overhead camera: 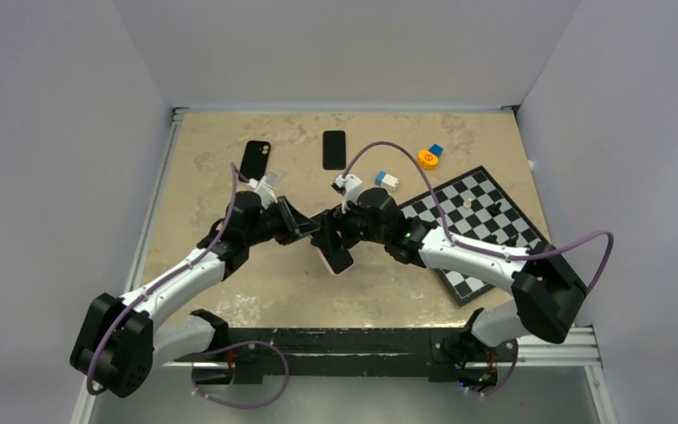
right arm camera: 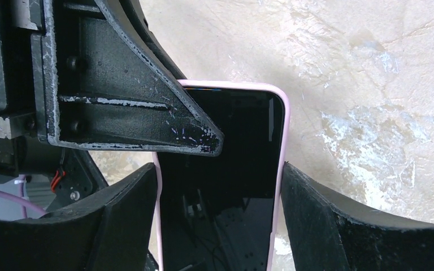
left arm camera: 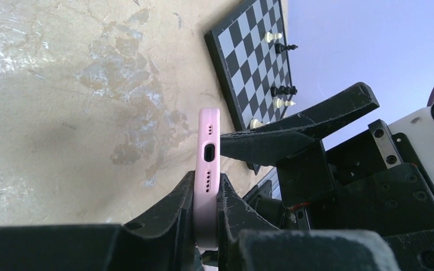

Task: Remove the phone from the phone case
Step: Pick up the phone at the center of the board.

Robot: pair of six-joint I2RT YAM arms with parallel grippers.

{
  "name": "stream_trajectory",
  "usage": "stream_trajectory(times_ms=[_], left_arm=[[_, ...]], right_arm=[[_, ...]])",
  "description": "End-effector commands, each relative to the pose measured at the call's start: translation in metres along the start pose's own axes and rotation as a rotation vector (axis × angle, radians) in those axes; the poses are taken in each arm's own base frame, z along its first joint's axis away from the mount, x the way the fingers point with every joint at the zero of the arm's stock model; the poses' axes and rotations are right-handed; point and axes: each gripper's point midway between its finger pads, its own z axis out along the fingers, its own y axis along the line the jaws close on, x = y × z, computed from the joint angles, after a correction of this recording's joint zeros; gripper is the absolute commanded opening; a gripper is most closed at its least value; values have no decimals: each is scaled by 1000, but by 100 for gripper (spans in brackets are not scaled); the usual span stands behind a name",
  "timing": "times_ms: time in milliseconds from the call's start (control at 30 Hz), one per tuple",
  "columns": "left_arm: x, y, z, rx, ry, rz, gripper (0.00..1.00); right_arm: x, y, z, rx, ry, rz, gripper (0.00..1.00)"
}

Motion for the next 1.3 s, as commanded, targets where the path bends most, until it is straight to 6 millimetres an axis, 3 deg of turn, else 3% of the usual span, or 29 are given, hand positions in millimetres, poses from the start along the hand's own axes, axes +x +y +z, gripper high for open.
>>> stream_trajectory(times_ms=[0,33,100,267,433,600,867,1067,1267], left_arm=[[1,-41,-6,193,8,63,0],[0,-44,-7,203,10,99,0],[1,-52,-9,215,42,171,0],[5,-71,-15,278,117,309,0],[15,-86,-21,377,180,345,0],[22,-107,-33,489,232,377,0],[38,-136,-60,699,321,408,0],[45,-137,-66,748,362,406,0],[57,-142,-74,807,421,437,0]], right_arm=[[-39,30,-17,-91,-108,-25,32],[-32,33,-19,-110,-81,-33,47],[-15,33,-28,-122,-12,-36,65],[20,36,-63,-200,70,-22,77],[22,41,-91,-273,52,9,78],[21,37,-105,-367,46,45,78],[9,70,-123,-575,8,35,67],[-2,83,-129,-660,-18,64,52],[-18,87,-130,-690,-38,71,49]])
